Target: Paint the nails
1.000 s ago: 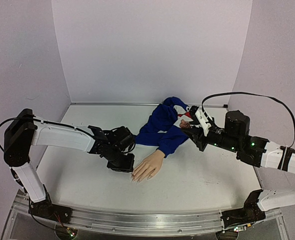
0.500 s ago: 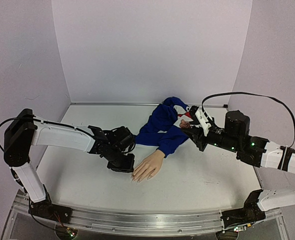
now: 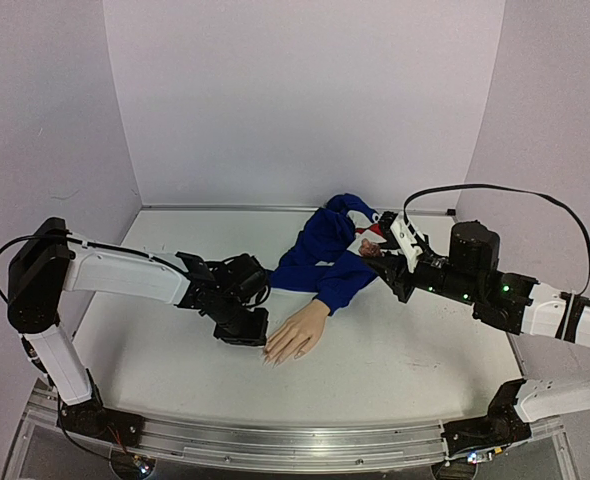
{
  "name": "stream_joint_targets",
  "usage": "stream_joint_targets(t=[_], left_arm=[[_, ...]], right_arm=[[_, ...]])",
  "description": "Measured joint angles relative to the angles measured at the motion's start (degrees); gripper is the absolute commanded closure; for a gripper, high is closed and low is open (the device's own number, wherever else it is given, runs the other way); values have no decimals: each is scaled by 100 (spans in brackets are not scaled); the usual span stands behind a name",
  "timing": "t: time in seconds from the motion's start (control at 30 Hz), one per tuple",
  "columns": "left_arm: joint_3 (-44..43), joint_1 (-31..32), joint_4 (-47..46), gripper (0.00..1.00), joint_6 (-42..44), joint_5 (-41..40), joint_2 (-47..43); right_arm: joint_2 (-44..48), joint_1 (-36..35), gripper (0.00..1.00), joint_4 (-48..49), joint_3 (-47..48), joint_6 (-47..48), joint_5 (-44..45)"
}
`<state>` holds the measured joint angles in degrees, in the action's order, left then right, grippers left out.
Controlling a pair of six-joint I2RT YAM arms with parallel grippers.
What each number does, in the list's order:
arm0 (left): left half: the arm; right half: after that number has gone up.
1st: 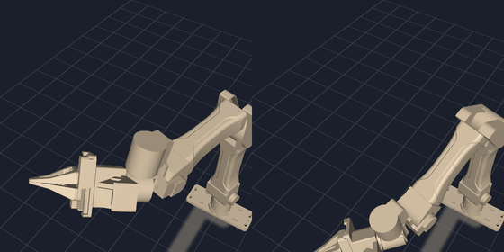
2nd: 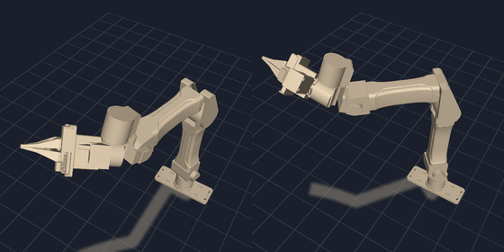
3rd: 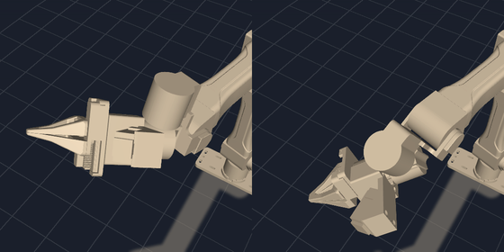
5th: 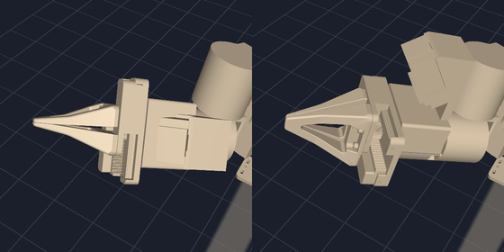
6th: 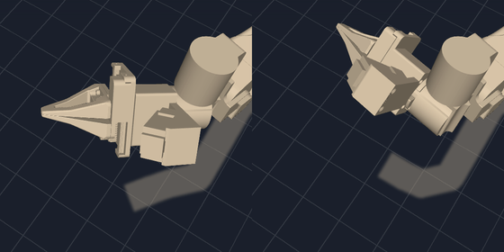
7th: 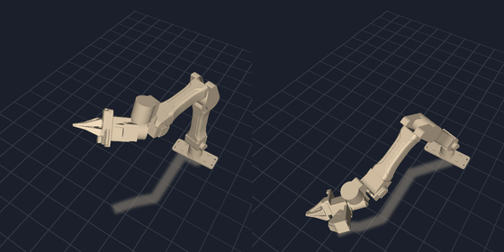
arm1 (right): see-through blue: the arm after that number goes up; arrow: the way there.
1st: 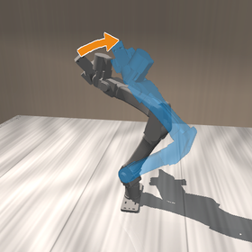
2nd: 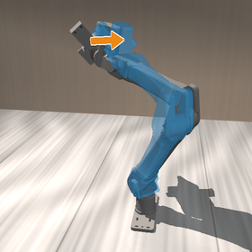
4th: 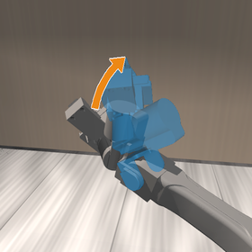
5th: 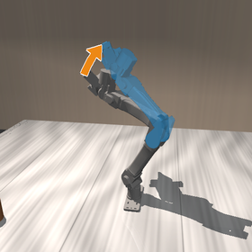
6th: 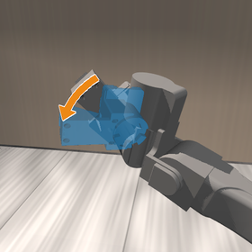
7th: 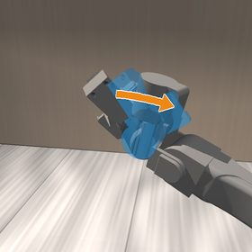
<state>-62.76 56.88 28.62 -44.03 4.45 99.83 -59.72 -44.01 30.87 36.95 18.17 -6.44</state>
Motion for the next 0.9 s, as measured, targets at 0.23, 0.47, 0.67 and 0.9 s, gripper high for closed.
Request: stream_joint_targets(t=[0.23,0.47,0.67,0.9], left_arm=[[42,-9,44,100,-70,0,0],[55,-22,50,100,-92,0,0],[57,-26,50,100,-92,0,0],[66,-44,50,100,-96,2,0]], right_arm=[[0,0,100,0,0,0,-2],[0,0,100,0,0,-2,-2],[0,0,100,0,0,-2,-2],[0,0,100,0,0,-2,-4]])
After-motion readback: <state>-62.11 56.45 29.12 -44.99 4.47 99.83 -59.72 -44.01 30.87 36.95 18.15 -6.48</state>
